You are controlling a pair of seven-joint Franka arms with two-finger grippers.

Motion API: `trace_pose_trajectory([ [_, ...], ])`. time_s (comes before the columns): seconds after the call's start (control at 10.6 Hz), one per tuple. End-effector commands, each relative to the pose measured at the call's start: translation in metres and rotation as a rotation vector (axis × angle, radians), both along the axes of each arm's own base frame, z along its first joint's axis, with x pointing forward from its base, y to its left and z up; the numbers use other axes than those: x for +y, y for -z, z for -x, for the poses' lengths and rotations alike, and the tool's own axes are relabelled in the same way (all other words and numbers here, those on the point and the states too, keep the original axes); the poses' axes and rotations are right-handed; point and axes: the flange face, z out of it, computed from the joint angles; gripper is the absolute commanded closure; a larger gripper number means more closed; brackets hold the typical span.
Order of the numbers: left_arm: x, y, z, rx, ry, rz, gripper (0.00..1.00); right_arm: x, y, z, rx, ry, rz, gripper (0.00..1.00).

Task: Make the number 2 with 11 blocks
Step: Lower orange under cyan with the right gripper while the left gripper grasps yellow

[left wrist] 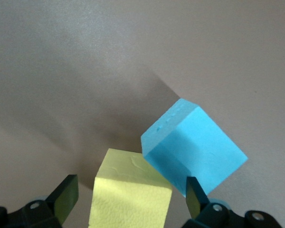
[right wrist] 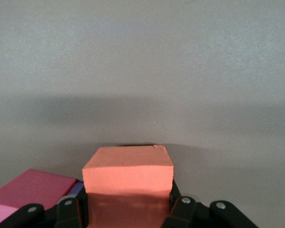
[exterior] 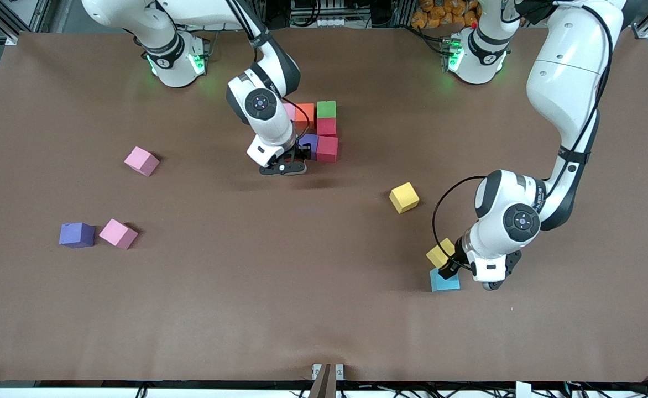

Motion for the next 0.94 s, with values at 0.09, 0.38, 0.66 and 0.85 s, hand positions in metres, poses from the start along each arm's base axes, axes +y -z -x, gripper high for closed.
trace_pose_trajectory([
  [0.09, -0.003, -0.002, 0.006, 0.021, -0.063, 0.003, 0.0, -0.019, -0.003, -0.005, -0.014, 0.024, 0.017, 0.67],
  [0.38, -0.015, -0.005, 0.008, 0.019, -0.086, 0.004, 0.0, -0.018, 0.004, -0.003, -0.009, 0.019, 0.027, 0.67],
  [0.66, -0.02, -0.011, 0.009, 0.013, -0.099, 0.006, 0.0, -0.014, 0.01, 0.001, -0.003, 0.008, 0.036, 0.67],
  [0.85, -0.024, -0.013, 0.009, 0.011, -0.105, 0.007, 0.0, -0.012, 0.019, 0.003, 0.004, 0.004, 0.046, 0.67],
])
